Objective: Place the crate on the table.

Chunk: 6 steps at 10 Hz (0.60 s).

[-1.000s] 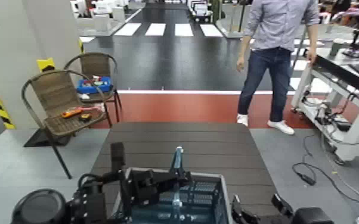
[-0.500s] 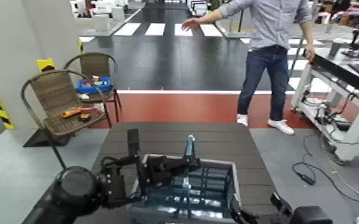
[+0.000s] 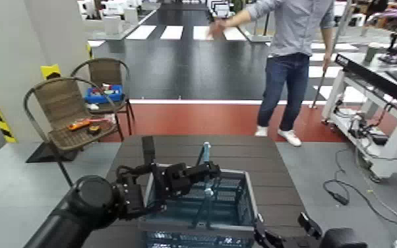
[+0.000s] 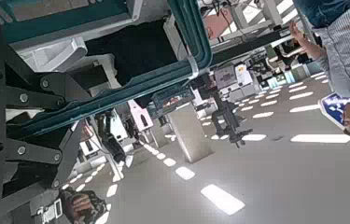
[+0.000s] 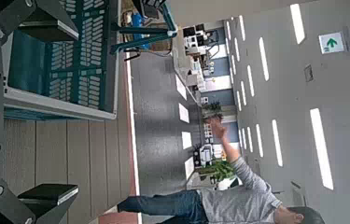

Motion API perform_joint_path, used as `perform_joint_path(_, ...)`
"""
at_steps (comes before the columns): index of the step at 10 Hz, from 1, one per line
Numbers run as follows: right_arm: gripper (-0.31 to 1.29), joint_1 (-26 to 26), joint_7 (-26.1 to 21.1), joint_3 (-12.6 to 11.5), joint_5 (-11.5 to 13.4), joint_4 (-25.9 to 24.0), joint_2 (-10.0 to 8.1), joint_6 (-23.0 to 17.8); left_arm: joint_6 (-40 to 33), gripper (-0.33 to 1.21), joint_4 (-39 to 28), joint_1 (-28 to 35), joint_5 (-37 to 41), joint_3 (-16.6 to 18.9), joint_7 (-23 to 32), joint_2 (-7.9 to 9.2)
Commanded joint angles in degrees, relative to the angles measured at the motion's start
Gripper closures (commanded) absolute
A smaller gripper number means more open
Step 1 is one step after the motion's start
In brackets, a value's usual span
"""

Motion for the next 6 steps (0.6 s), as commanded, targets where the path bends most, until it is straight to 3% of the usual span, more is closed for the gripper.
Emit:
perform_joint_path(1, 0.15, -0.23, 0.00, 0.17, -0.24, 0.05, -0.12, -0.29, -1.72, 1.16, 3.25, -1.44, -0.93, -0.48, -0.51, -0.34)
perform_joint_path(6, 0.15, -0.32, 0.00, 0.43, -0.59, 0.40, -0.12, -0.65, -2.60, 1.16, 8.00, -2.58, -1.19, -1.19, -1.83, -0.60)
